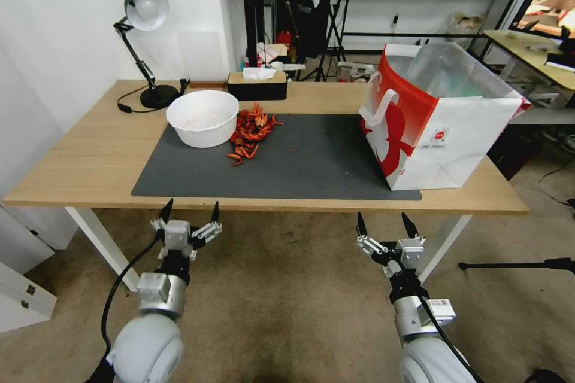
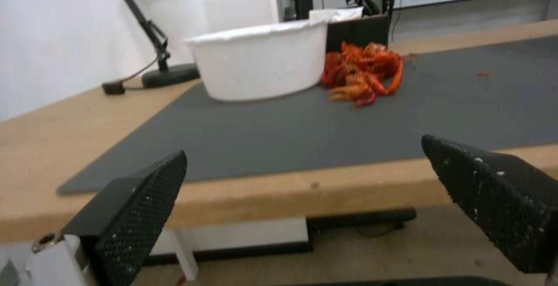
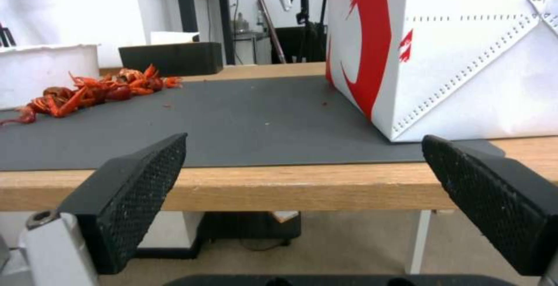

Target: Close the takeout container lid, then place the container into the takeout bag.

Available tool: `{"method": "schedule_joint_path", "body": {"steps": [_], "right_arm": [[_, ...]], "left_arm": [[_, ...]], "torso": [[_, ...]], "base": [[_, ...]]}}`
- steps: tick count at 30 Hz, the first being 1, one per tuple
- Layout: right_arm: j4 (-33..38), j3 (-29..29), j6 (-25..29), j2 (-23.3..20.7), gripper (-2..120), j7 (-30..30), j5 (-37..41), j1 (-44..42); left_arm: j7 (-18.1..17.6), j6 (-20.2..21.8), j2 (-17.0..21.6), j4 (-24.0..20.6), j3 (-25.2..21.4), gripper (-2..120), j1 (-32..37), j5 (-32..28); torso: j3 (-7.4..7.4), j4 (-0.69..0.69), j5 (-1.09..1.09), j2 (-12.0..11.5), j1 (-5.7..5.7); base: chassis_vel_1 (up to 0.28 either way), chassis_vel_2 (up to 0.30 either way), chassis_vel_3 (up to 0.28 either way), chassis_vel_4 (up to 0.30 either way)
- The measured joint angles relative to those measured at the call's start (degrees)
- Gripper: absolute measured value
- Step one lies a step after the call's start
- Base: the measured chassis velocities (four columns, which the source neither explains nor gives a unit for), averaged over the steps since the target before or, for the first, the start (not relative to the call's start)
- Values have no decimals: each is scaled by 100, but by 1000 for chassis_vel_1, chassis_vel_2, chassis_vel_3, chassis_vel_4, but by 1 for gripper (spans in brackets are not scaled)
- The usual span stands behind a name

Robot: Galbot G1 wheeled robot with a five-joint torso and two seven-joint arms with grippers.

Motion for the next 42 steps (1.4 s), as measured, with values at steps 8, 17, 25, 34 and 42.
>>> {"method": "schedule_joint_path", "body": {"steps": [8, 17, 25, 34, 42], "right_arm": [[-27, -9, 3, 1, 100, -60, 16, -12], [-30, -12, 3, 0, 100, -66, 20, -11], [-30, -13, 3, -1, 100, -68, 23, -10], [-31, -13, 3, -1, 100, -68, 24, -10], [-31, -13, 3, -1, 100, -68, 24, -10]], "left_arm": [[6, -94, -126, 89, -23, 100, 98, 6], [11, -92, -123, 93, -11, 100, 75, 0], [14, -85, -120, 94, -5, 100, 64, -6], [17, -80, -116, 94, -2, 100, 58, -9], [21, -77, -114, 94, 1, 100, 56, -12]], "torso": [[0, -1, -1, 0, 1], [0, 0, -1, 0, 1], [0, 0, -1, 0, 1], [0, 0, -1, 0, 1], [0, 0, -1, 0, 1]], "base": [[0, 0, 0, 0], [0, 0, 0, 0], [0, 0, 0, 0], [0, 0, 0, 0], [0, 0, 0, 0]]}}
